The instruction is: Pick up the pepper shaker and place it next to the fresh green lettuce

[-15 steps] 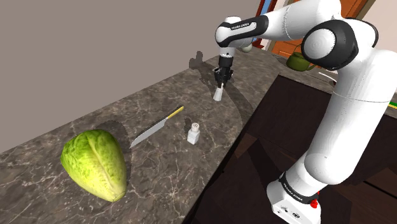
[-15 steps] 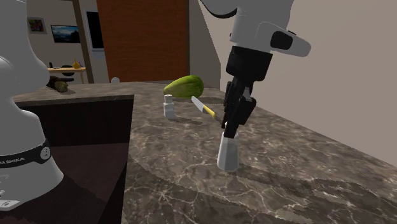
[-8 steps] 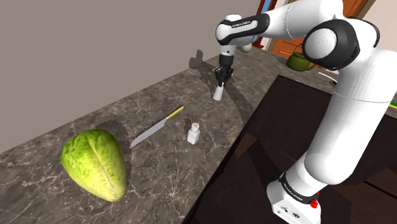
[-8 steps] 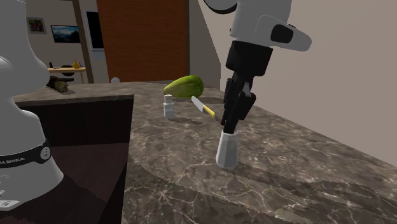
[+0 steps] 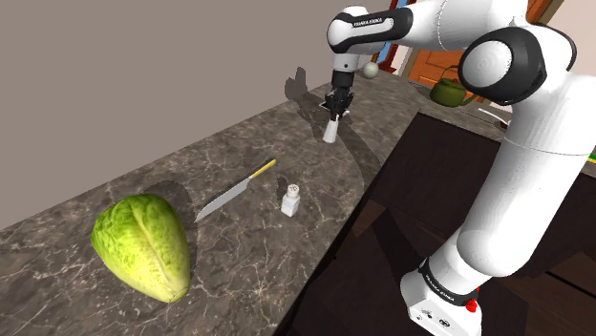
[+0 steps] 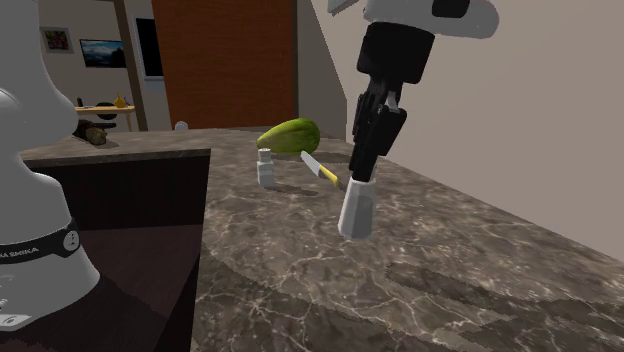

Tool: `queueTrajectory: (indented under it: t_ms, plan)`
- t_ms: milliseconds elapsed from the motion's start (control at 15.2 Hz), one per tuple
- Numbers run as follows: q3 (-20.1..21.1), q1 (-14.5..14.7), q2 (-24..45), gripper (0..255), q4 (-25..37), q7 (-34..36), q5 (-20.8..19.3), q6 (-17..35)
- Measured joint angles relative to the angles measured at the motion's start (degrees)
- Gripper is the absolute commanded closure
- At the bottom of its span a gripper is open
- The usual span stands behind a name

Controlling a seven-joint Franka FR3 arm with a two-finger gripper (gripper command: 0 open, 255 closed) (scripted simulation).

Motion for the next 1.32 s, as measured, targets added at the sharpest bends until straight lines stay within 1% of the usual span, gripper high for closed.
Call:
queueTrajectory:
  t_ms: [1056, 1320]
  plan:
    - [-0.2, -0.3, -0.6, 255, 11.6, 0.5, -0.2, -12.2]
    - [-0.2, -0.5, 0.1, 255, 15.7, 0.5, -0.1, -15.5]
